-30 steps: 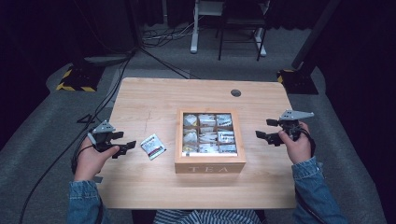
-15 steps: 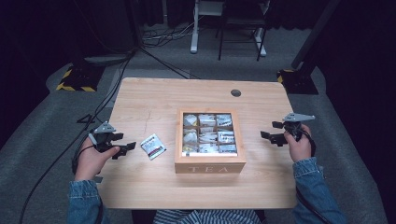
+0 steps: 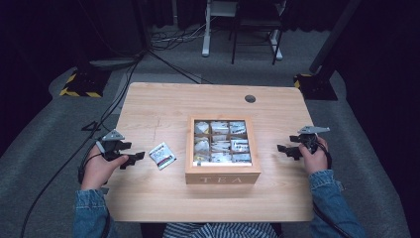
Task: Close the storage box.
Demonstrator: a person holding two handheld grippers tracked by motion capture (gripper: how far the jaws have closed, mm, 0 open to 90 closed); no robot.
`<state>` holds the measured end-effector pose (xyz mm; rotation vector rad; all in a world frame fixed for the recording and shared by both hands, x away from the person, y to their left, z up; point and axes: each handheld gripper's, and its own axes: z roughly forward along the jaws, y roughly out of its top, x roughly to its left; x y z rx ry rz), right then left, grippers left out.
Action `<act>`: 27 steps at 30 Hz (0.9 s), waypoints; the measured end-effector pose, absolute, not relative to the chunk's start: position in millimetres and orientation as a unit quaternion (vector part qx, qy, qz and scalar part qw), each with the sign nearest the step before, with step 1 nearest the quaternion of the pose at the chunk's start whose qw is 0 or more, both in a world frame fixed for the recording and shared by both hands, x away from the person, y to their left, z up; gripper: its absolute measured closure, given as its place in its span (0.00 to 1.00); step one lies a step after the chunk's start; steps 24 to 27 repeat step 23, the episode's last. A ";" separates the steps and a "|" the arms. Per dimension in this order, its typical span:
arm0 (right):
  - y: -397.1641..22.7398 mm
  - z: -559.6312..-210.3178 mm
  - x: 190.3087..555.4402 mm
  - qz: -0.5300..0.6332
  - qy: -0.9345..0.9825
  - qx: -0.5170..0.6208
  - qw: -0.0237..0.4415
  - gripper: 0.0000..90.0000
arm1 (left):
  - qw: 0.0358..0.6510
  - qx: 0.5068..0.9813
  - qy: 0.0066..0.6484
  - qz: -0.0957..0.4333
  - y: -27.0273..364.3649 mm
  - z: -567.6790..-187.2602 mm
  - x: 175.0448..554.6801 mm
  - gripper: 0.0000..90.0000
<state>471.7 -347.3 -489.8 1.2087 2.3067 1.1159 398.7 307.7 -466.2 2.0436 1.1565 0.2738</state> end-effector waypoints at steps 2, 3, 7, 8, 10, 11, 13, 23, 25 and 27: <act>-347.9 -492.3 471.3 0.385 0.807 0.422 0.152 0.20 | 0.378 0.800 0.453 0.108 307.4 -466.8 399.8 0.27; -347.6 -493.8 471.0 0.383 0.807 0.423 0.151 0.20 | 0.377 0.801 0.453 0.107 307.3 -466.9 400.1 0.27; -347.3 -496.5 470.5 0.375 0.813 0.420 0.151 0.20 | 0.373 0.801 0.457 0.104 306.9 -468.5 401.2 0.27; -347.3 -496.8 470.4 0.373 0.813 0.419 0.153 0.20 | 0.371 0.801 0.458 0.104 307.0 -469.2 401.6 0.27; -347.1 -498.2 470.5 0.366 0.816 0.422 0.153 0.20 | 0.369 0.800 0.461 0.101 307.4 -470.4 402.1 0.27; -346.8 -499.2 470.6 0.361 0.817 0.424 0.152 0.19 | 0.369 0.800 0.462 0.101 307.7 -471.1 402.4 0.27; -345.7 -502.5 471.4 0.361 0.818 0.416 0.168 0.17 | 0.366 0.801 0.463 0.102 308.1 -472.0 403.1 0.27; -342.0 -504.3 474.5 0.348 0.817 0.422 0.183 0.09 | 0.347 0.805 0.471 0.095 308.8 -478.6 403.9 0.24; -342.0 -504.3 474.5 0.348 0.817 0.422 0.183 0.09 | 0.347 0.805 0.471 0.095 308.8 -478.6 403.9 0.24; -342.0 -504.3 474.5 0.348 0.817 0.422 0.183 0.09 | 0.347 0.805 0.471 0.095 308.8 -478.6 403.9 0.24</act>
